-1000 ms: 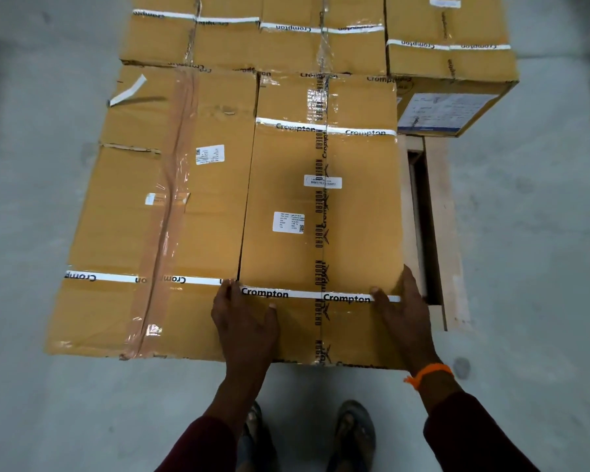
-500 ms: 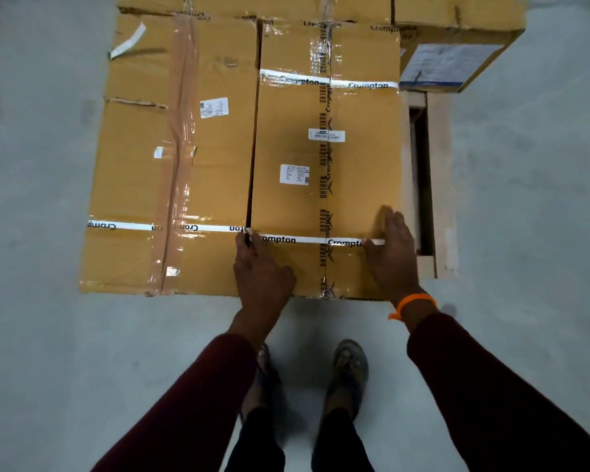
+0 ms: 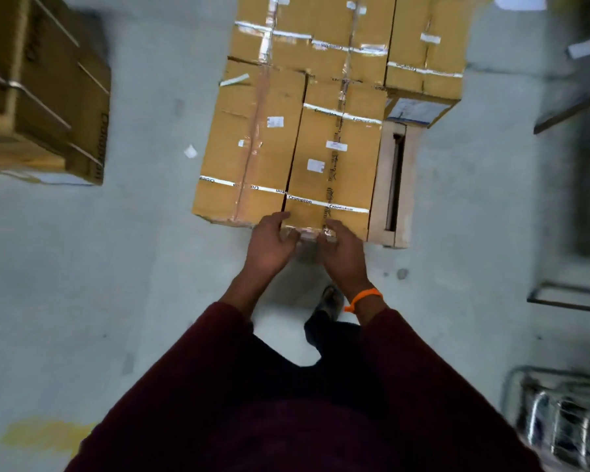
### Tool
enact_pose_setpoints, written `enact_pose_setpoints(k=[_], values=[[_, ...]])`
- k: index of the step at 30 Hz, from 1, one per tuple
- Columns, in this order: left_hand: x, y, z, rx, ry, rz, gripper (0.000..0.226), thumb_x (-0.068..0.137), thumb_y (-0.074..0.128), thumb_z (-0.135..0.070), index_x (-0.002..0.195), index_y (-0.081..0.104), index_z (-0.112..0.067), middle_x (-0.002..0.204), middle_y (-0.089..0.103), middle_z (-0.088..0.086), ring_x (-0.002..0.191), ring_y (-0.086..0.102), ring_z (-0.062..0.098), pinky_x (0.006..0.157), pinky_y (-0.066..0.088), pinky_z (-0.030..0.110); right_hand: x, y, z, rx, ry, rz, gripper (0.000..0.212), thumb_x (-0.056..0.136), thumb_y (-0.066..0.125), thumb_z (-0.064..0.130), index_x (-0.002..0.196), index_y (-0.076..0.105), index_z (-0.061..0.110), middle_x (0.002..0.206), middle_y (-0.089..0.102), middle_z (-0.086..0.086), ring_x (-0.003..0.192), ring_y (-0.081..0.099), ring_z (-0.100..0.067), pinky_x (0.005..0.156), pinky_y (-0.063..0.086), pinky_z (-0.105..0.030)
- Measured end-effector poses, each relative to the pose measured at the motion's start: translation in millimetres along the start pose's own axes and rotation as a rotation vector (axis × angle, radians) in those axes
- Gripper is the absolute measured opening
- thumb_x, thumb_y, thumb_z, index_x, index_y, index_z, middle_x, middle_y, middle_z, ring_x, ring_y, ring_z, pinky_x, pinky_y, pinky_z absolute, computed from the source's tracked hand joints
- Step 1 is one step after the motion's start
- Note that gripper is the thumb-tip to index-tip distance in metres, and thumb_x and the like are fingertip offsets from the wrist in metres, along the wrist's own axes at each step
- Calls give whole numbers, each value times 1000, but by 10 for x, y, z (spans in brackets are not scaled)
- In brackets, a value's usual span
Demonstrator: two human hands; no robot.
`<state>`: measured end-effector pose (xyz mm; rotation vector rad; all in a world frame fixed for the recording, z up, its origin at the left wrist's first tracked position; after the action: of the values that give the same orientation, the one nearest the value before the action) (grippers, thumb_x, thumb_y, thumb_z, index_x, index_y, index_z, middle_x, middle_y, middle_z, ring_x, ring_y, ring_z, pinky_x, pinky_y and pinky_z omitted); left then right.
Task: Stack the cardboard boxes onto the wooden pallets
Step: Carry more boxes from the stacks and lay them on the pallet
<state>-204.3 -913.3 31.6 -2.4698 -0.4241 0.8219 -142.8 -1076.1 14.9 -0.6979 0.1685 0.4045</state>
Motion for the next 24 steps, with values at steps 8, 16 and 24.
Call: enact_pose_setpoints(k=[8,16,24], values=[[-602,-1358,181,-95,88,3,44,95,68,-30,137,61,-17,142,59,5,131,53,22,103,39,26,-672,473,1498,-22,-139,-19,29,95,68,15,123,70,9,125,72,-7,116,66,-25,99,46,-30],[-715,-3361,1005,-153,72,-148,41,95,68,-36,133,64,-21,138,62,-1,127,56,18,105,44,32,-678,1686,3043,13,-289,21,26,95,70,23,120,72,16,122,72,2,113,65,-14,97,47,-25],[-367,-4622,1776,-314,-21,-261,35,93,70,-36,126,66,-26,134,64,-7,114,57,11,96,47,30,-190,2698,4184,115,-316,87,16,93,73,22,108,75,19,111,73,12,105,65,-2,91,48,-18]])
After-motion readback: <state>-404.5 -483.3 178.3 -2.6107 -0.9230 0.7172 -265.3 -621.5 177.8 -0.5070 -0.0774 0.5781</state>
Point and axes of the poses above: each hand's wrist, its own x-axis towards the middle knuckle, its own y-axis out of the palm, z = x × y, the point moved 6 cm from there along x, towards the middle knuckle
